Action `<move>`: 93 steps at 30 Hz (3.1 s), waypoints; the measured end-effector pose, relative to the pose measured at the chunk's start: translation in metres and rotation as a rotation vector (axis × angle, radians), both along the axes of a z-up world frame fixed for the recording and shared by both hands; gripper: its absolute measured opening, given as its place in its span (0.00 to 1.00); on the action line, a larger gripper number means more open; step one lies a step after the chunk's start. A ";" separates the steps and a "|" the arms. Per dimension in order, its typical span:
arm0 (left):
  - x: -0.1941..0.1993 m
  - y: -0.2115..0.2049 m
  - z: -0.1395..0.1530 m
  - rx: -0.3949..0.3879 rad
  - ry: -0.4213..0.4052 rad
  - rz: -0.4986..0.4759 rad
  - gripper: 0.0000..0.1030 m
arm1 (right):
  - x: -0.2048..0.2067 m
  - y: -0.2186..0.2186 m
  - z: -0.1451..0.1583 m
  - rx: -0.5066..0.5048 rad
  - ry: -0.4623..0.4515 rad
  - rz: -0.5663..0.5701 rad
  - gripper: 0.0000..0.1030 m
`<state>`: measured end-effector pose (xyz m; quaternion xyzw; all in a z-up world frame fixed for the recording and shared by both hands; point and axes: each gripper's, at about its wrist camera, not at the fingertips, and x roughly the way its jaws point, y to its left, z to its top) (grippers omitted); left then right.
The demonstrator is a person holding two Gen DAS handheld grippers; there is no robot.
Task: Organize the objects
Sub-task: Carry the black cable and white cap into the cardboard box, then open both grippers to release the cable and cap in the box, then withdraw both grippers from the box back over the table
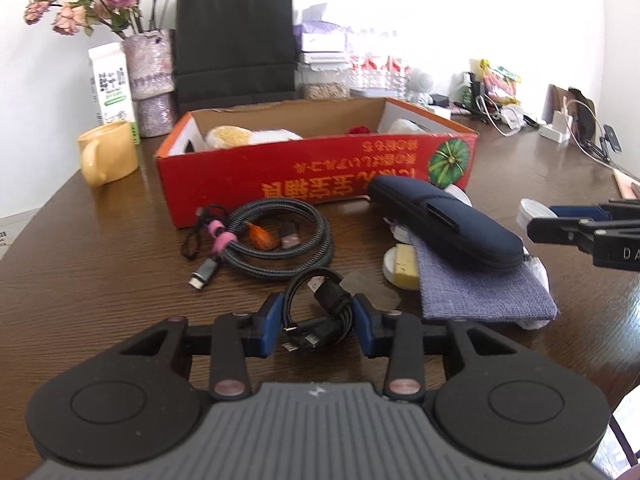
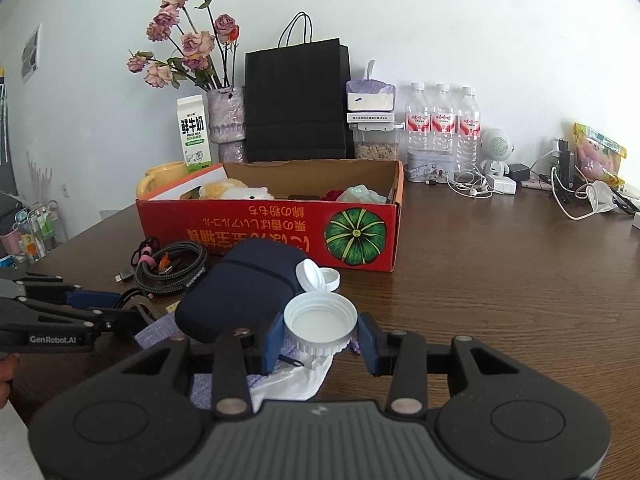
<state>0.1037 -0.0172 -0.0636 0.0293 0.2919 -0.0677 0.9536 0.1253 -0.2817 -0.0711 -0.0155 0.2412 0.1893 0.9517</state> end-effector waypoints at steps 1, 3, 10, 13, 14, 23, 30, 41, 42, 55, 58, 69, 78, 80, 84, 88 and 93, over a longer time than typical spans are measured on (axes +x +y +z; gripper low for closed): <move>-0.001 0.002 0.001 0.000 -0.006 0.007 0.38 | 0.000 0.000 0.000 0.000 -0.001 0.001 0.38; -0.002 0.005 0.004 0.000 -0.016 0.019 0.38 | 0.000 0.001 0.001 0.000 -0.002 0.002 0.38; -0.006 0.011 0.016 0.005 -0.061 0.055 0.38 | 0.000 0.001 0.003 -0.004 -0.006 0.001 0.38; -0.006 0.012 0.023 -0.006 -0.077 0.064 0.38 | 0.001 0.002 0.005 -0.005 -0.012 0.006 0.38; -0.005 0.011 0.026 -0.011 -0.082 0.065 0.38 | 0.002 0.003 0.006 -0.005 -0.015 0.010 0.38; 0.014 -0.005 0.056 -0.036 -0.156 0.039 0.38 | 0.019 0.028 0.023 -0.024 -0.071 0.066 0.38; 0.049 -0.016 0.078 -0.053 -0.185 0.042 0.38 | 0.050 0.050 0.044 -0.044 -0.129 0.090 0.38; 0.114 -0.022 0.094 -0.076 -0.210 0.087 0.38 | 0.117 0.074 0.057 -0.057 -0.150 0.067 0.38; 0.120 -0.023 0.094 -0.078 -0.211 0.091 0.38 | 0.124 0.075 0.057 -0.057 -0.149 0.064 0.38; 0.188 -0.022 0.073 -0.092 -0.154 0.120 0.38 | 0.187 0.078 0.031 -0.031 -0.057 0.006 0.38; 0.196 -0.020 0.065 -0.094 -0.120 0.121 0.38 | 0.193 0.075 0.022 -0.031 -0.025 -0.004 0.38; 0.186 -0.024 0.063 -0.066 -0.153 0.145 1.00 | 0.186 0.073 0.020 -0.022 -0.041 -0.006 0.91; 0.186 -0.023 0.062 -0.070 -0.146 0.155 1.00 | 0.184 0.071 0.021 -0.014 -0.051 -0.013 1.00; 0.186 -0.023 0.062 -0.069 -0.146 0.155 1.00 | 0.183 0.071 0.021 -0.014 -0.052 -0.014 1.00; 0.184 -0.023 0.062 -0.073 -0.151 0.151 1.00 | 0.182 0.071 0.022 -0.014 -0.057 -0.014 1.00; 0.181 -0.023 0.063 -0.077 -0.158 0.148 1.00 | 0.182 0.070 0.022 -0.015 -0.058 -0.015 1.00; 0.177 -0.023 0.065 -0.076 -0.168 0.145 1.00 | 0.178 0.070 0.024 -0.014 -0.068 -0.016 1.00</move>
